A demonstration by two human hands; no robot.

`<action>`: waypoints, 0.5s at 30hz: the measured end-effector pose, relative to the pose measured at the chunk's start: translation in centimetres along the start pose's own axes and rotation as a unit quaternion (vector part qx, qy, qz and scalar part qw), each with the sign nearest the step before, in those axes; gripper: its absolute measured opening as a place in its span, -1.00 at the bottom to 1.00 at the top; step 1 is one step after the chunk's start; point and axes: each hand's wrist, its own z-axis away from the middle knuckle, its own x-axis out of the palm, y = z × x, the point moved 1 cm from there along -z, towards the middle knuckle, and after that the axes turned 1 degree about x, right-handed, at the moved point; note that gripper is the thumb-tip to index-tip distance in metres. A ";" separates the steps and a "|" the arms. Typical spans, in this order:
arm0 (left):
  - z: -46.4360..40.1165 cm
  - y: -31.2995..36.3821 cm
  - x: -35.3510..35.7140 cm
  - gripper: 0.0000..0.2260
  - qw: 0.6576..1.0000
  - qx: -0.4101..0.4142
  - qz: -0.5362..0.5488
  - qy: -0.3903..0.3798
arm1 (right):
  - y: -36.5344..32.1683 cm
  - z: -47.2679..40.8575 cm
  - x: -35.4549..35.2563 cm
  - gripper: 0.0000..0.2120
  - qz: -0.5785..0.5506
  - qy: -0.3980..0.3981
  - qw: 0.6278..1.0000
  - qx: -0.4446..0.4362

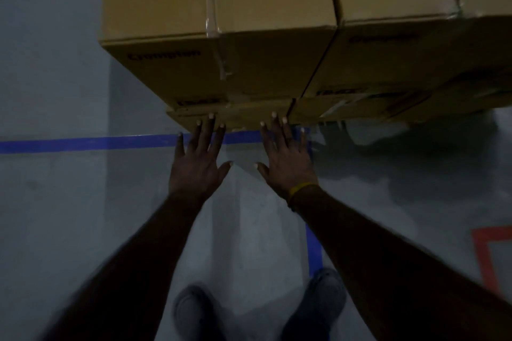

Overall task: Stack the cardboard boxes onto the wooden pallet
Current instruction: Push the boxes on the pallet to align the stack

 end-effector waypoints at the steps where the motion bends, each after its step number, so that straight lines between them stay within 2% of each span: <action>1: -0.4 -0.1 0.4 -0.23 1.000 0.011 -0.010 0.008 | -0.3 -0.6 0.4 -0.12 0.003 0.002 1.000 0.002; 10: -2.0 0.3 2.4 -0.21 1.000 -0.011 -0.006 0.024 | -0.5 -2.9 2.2 -0.09 0.001 0.035 0.998 0.044; 15: -2.4 1.2 1.7 -0.18 1.000 -0.019 -0.004 0.013 | 0.7 -3.2 1.1 -0.07 -0.007 0.001 0.999 0.033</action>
